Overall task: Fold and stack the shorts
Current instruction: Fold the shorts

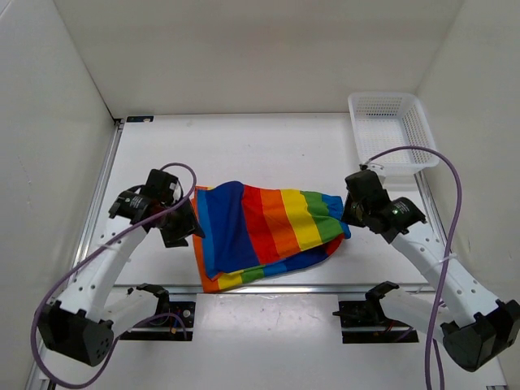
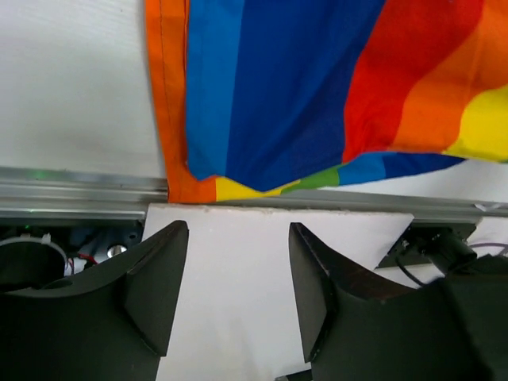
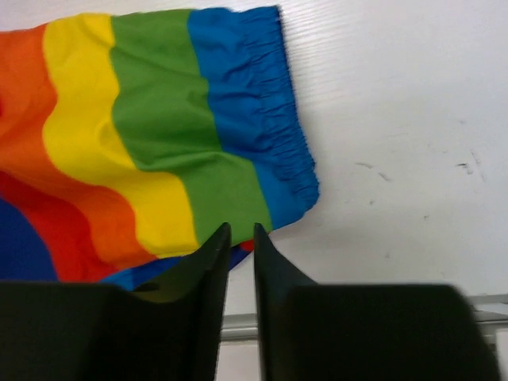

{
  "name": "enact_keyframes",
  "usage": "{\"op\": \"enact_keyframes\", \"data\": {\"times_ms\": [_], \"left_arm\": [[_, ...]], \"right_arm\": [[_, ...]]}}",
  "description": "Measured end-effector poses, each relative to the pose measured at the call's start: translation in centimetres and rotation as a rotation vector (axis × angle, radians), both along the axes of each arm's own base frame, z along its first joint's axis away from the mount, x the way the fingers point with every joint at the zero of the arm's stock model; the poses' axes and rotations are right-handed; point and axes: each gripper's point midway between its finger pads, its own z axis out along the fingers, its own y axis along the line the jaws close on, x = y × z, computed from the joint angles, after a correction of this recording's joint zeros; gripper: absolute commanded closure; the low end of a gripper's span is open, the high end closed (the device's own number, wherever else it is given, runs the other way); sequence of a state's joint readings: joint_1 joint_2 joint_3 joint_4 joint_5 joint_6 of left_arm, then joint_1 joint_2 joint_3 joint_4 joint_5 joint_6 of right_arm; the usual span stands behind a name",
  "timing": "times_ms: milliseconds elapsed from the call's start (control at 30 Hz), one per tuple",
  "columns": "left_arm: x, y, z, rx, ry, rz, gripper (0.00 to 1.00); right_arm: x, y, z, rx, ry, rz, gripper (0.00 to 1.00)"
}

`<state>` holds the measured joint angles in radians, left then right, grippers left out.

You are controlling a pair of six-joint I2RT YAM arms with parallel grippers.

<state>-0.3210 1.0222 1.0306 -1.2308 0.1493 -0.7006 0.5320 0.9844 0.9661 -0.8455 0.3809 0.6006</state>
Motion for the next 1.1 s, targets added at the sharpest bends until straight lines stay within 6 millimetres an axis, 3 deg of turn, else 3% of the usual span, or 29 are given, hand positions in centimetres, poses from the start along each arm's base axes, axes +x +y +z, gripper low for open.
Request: {"op": "enact_keyframes", "data": {"times_ms": [133, 333, 433, 600, 833, 1033, 1100], "left_arm": [[1.4, -0.5, -1.0, 0.009, 0.01, -0.004, 0.37], [3.5, -0.4, -0.7, 0.043, -0.036, -0.005, 0.28], [4.3, -0.4, -1.5, 0.069, -0.026, -0.008, 0.26], [4.9, -0.5, -2.7, 0.084, -0.022, -0.017, 0.23], [3.5, -1.2, -5.8, 0.114, 0.065, -0.057, 0.12], [3.0, -2.2, -7.2, 0.131, 0.105, -0.089, 0.09], [2.8, -2.5, -7.4, 0.136, 0.112, -0.096, 0.09]], "right_arm": [[-0.2, 1.6, 0.9, 0.063, 0.01, 0.069, 0.99], [2.6, 4.1, 5.4, 0.112, -0.03, 0.112, 1.0], [3.6, 4.4, 6.2, 0.102, -0.033, 0.098, 0.97], [4.5, 3.8, 5.6, 0.038, 0.021, 0.037, 1.0], [7.3, 3.1, 3.9, -0.091, 0.097, -0.073, 1.0], [8.8, 2.7, 1.7, -0.19, 0.151, -0.121, 1.0], [8.7, 2.4, 1.5, -0.204, 0.159, -0.128, 0.92]]}}
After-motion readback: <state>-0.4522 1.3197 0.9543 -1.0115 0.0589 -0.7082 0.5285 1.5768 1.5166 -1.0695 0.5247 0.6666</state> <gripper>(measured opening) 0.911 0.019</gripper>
